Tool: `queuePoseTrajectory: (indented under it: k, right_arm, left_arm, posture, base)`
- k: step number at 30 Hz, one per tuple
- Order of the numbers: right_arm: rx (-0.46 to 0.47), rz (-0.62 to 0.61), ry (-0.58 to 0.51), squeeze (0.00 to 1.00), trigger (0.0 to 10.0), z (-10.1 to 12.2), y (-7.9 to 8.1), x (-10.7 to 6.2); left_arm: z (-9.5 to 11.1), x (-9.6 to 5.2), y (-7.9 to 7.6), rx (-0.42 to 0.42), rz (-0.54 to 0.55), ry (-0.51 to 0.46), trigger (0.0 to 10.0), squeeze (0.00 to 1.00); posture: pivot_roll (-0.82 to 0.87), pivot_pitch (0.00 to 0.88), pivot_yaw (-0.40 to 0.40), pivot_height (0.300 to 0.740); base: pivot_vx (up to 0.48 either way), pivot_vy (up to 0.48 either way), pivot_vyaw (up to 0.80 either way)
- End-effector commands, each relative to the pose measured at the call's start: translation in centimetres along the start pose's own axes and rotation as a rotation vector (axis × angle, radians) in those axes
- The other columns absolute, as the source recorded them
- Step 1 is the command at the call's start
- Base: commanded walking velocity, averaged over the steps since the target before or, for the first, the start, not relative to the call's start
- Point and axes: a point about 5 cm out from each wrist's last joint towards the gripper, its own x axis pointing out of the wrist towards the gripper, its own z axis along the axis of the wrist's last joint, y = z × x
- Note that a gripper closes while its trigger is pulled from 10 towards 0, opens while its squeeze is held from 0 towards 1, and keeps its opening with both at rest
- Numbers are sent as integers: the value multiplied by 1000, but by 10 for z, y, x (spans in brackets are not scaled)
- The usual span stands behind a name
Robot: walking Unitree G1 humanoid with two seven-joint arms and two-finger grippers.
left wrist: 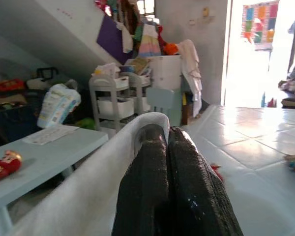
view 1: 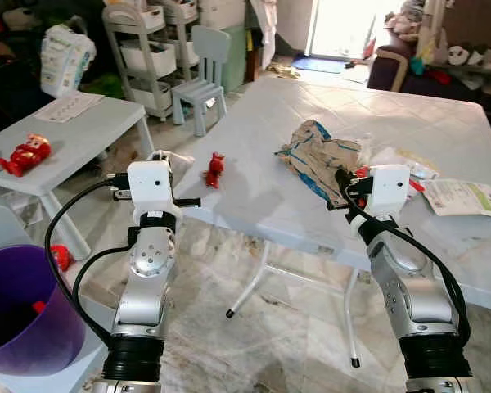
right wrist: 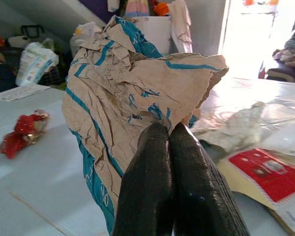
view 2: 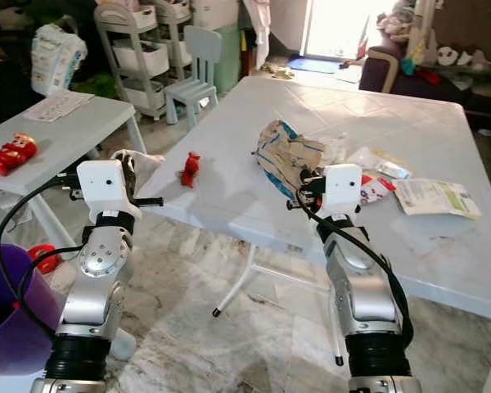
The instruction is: Picking trash to rubbish bin
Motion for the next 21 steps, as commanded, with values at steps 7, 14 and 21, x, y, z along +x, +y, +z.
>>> queuePoseTrajectory:
  k: [7, 14, 21]
  right_arm:
    - [-14, 21, -24, 0, 0, 7, 5, 6]
    - [-14, 25, -25, 0, 0, 7, 5, 7]
    - [-12, 28, -29, 0, 0, 7, 7, 7]
  left_arm:
    - [4, 3, 0, 10, 8, -25, 0, 0]
    - [2, 3, -1, 15, 7, -21, 0, 0]
    - [1, 5, -4, 7, -7, -15, 0, 0]
  posture:
    - [-21, 0, -12, 740]
    - [-22, 0, -11, 740]
    - [-25, 0, -10, 740]
  base:
    - [0, 0, 781]
    - [0, 0, 781]
    - [0, 0, 774]
